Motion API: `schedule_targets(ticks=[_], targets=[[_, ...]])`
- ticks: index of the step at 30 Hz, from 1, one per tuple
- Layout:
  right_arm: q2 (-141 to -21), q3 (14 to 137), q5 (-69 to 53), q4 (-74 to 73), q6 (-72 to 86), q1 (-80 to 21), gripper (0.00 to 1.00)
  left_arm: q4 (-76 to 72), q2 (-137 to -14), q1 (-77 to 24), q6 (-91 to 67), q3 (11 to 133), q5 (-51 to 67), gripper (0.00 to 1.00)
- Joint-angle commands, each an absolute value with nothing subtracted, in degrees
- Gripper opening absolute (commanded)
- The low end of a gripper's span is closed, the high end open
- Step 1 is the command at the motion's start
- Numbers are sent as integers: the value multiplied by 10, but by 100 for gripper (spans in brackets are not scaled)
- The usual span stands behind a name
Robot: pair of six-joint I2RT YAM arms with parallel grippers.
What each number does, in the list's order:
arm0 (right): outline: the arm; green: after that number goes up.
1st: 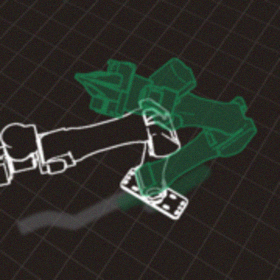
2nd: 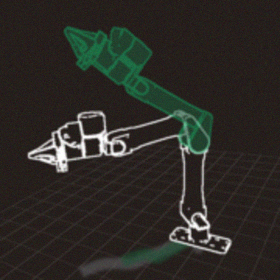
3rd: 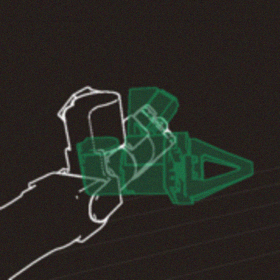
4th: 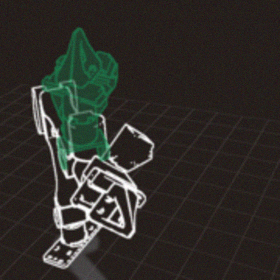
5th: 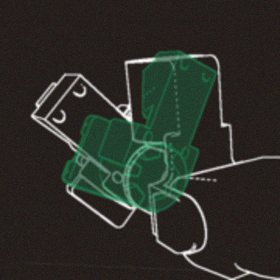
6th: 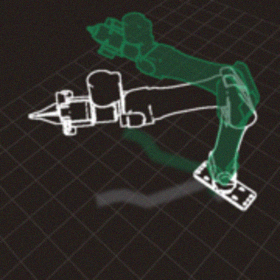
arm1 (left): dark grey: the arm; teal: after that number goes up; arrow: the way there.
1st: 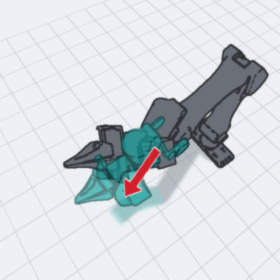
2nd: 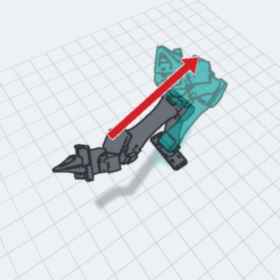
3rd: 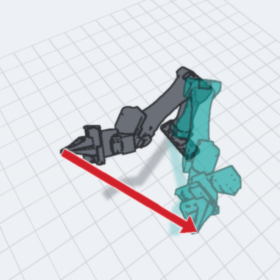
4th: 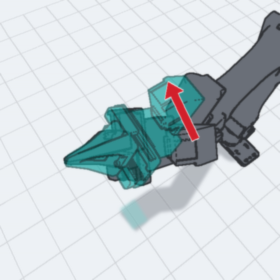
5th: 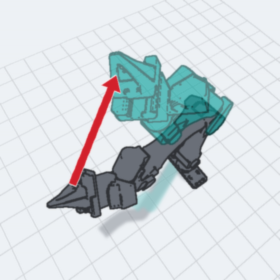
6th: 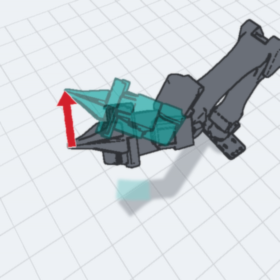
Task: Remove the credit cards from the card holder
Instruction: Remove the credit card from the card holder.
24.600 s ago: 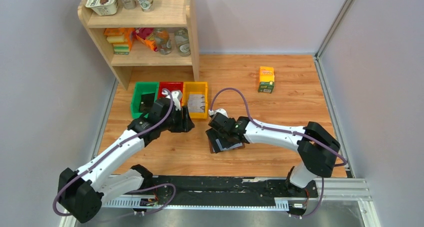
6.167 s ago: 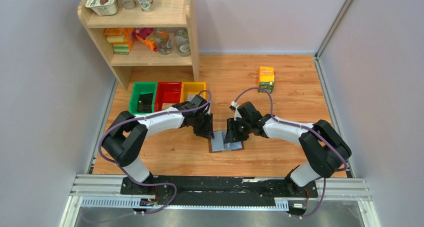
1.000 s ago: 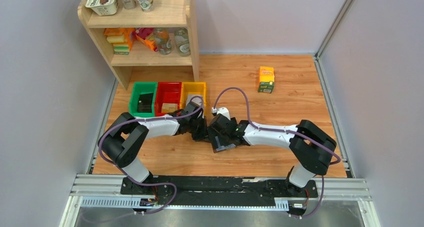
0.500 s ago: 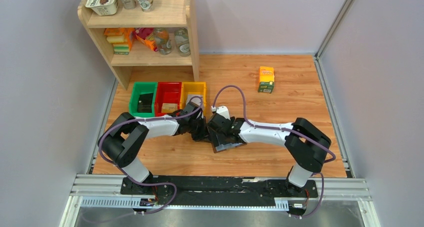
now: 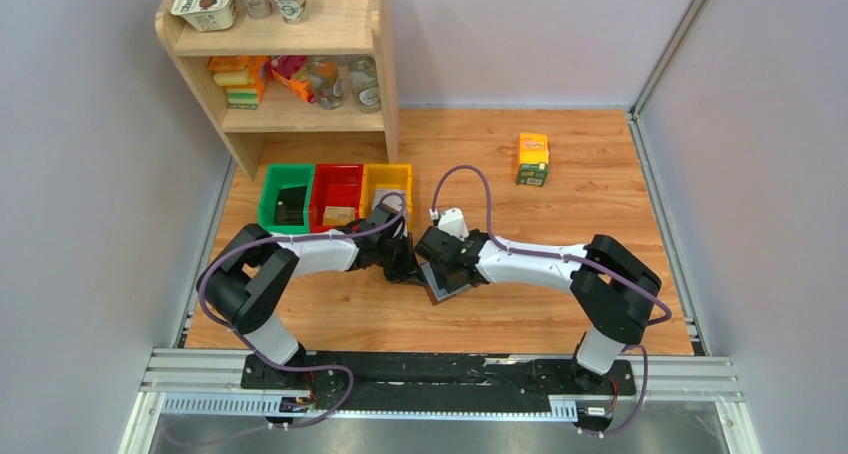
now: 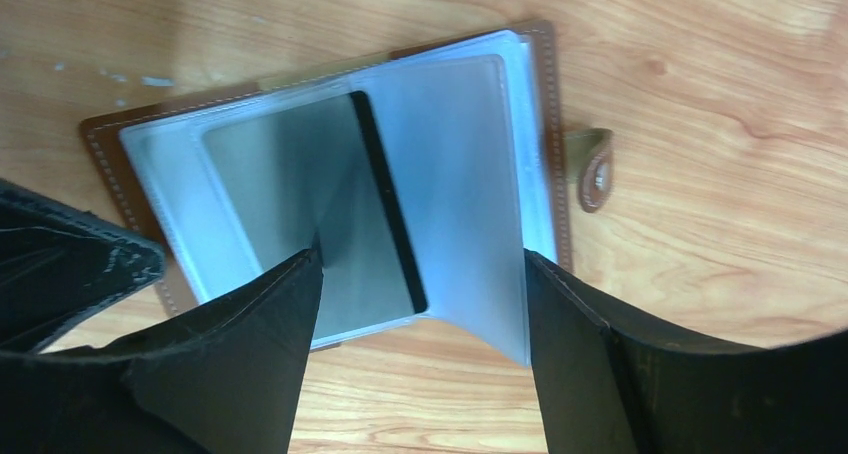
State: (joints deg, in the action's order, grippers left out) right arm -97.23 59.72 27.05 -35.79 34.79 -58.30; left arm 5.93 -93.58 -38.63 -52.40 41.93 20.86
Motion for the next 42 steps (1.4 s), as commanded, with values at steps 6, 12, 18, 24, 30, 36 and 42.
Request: schedule_targets(ticks=[6,12,18,24,30,36,42], targets=[[-929,589,325,-374,352,-550,75,101,-958,-388,-509,403,178,0],[-901,559,314,-366,348,-505,76,100,-956,-388,-509,403,179,0],[-769,497,218,-246,274,-500,72,94,-941,-388,-501,408,181,0],[-749,461,-9,-142,259,-467,65,93,-905,-386,-492,413,162,0],[-796,434,-131,-67,297,-418,59,105,-853,-385,-479,423,146,8],[-840,421,-180,-19,321,-403,54,98,-838,-386,-478,430,160,17],[-878,408,-192,17,337,-390,49,89,-882,-386,-475,454,180,18]])
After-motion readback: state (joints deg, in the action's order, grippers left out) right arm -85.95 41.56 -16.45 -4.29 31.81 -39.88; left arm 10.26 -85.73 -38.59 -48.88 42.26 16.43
